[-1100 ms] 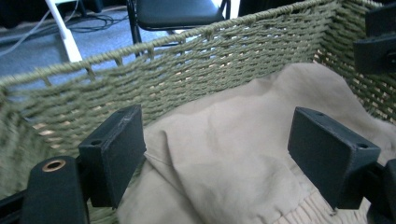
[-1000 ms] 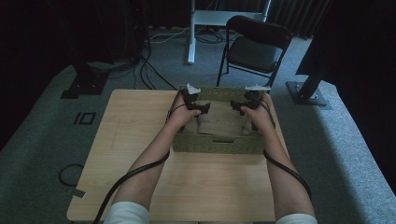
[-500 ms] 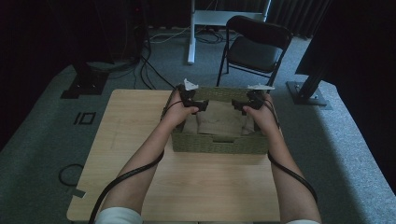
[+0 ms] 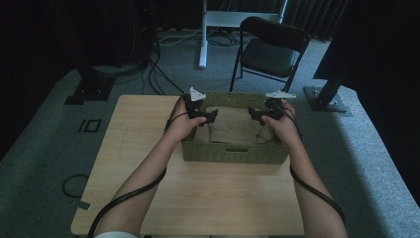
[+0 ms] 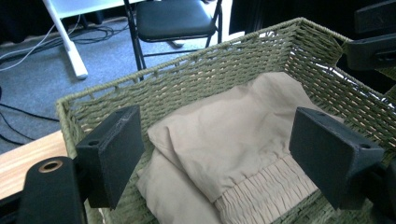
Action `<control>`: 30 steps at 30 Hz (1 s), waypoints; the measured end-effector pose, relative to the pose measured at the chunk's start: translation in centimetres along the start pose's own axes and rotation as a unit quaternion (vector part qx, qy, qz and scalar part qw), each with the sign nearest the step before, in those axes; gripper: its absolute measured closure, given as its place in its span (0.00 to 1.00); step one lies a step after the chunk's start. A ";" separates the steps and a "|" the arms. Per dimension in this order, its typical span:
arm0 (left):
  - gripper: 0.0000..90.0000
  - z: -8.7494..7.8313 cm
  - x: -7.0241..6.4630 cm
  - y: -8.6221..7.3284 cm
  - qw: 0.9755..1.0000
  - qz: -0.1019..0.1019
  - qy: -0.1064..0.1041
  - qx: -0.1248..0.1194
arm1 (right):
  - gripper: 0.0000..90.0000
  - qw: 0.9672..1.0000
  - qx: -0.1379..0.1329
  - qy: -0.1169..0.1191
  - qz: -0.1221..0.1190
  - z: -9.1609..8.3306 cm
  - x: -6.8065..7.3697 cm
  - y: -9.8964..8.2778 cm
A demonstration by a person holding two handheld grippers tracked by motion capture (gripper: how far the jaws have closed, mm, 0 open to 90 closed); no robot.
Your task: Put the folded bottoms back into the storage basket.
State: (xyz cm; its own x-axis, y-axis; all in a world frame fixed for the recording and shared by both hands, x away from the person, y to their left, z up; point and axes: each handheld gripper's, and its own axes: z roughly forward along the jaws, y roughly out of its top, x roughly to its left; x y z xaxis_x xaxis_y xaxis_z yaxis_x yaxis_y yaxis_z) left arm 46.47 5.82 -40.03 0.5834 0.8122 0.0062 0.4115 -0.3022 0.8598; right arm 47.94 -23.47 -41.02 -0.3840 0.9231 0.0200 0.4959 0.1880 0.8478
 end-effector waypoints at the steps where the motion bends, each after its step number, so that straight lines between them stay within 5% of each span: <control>1: 0.21 -0.1 -0.1 -0.1 1.000 0.001 0.002 0.002 | 0.17 1.000 0.002 -0.001 0.000 -0.2 0.0 0.0; 7: 0.21 -0.8 -0.4 -0.8 1.000 -0.015 -0.001 -0.015 | 0.17 1.000 -0.003 -0.003 -0.006 -1.2 0.3 -0.6; 17: 0.21 -2.2 -0.7 -2.6 1.000 -0.003 -0.003 -0.018 | 0.21 1.000 -0.017 -0.007 -0.002 -3.0 0.7 -2.4; 30: 0.20 -4.8 -1.6 -4.2 0.999 0.005 -0.009 -0.037 | 0.21 0.999 -0.034 -0.015 -0.030 -5.2 1.8 -4.3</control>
State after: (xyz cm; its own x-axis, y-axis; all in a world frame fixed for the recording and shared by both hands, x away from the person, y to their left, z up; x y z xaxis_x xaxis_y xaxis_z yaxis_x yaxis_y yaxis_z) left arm 40.47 8.21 -41.21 0.6004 0.7997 0.0064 0.3531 -0.2722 0.8951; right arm 41.11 -24.38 -41.84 -0.3873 0.9207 -0.0476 0.4183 0.2215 0.8809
